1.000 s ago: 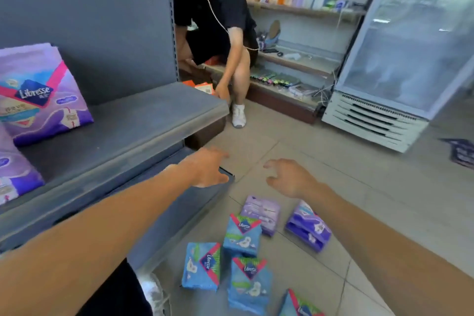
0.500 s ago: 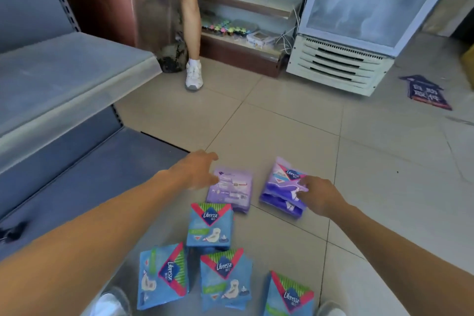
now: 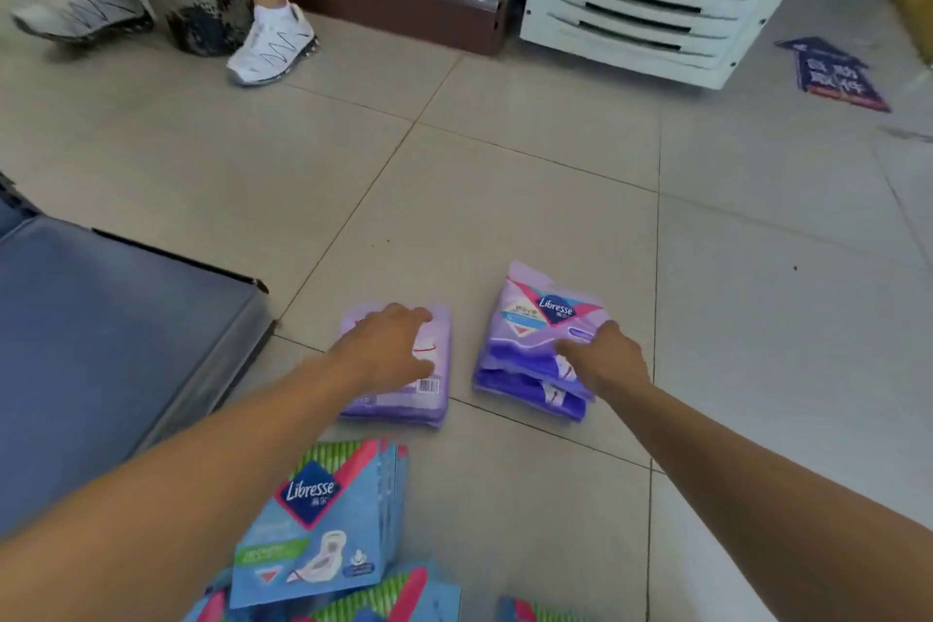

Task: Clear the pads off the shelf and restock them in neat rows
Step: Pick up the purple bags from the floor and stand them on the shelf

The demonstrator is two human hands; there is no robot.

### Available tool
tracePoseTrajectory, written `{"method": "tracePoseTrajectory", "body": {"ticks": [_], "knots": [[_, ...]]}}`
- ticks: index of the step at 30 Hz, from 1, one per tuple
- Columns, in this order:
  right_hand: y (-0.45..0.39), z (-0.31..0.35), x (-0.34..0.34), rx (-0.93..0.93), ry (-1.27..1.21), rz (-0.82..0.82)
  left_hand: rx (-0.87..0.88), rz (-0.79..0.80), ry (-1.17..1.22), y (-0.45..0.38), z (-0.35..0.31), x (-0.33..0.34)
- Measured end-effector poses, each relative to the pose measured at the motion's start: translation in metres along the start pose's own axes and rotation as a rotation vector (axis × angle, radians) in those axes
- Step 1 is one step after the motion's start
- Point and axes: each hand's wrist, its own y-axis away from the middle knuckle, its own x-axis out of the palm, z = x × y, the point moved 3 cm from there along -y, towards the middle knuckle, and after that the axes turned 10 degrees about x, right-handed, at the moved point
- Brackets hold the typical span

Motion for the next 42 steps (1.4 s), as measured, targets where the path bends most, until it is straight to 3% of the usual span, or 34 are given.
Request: {"method": "tracePoseTrajectory", "body": {"ticks": [5,10,18,25,29,34,42], "knots": [[-0.044,-0.014,0.024,0.078,-0.107,-0.061,0.049,0.019,0.057,-0.053,-0.022,0.034],[-0.067,-0.022,0.040,0.133,-0.292,0.030,0.023,0.014,0.193,-0.091,-0.025,0.056],[-0.076,-0.067,0.023,0.150,-0.863,0.285,-0.085,-0.029,0.320,-0.124,-0.034,0.083],[-0.076,-0.118,-0.013,0.048,-0.917,0.269,-0.294,-0.051,0.472,-0.141,-0.054,0.116],[-0.065,-0.126,-0.036,-0.005,-0.911,0.275,-0.296,-0.093,0.655,-0.145,-0.066,0.123],[-0.034,-0.106,-0.070,-0.099,-0.899,0.310,-0.257,-0.226,0.739,-0.118,-0.074,0.084],[0.063,-0.006,-0.147,-0.355,-0.900,0.367,-0.118,-0.489,0.895,-0.020,-0.080,-0.076]]}}
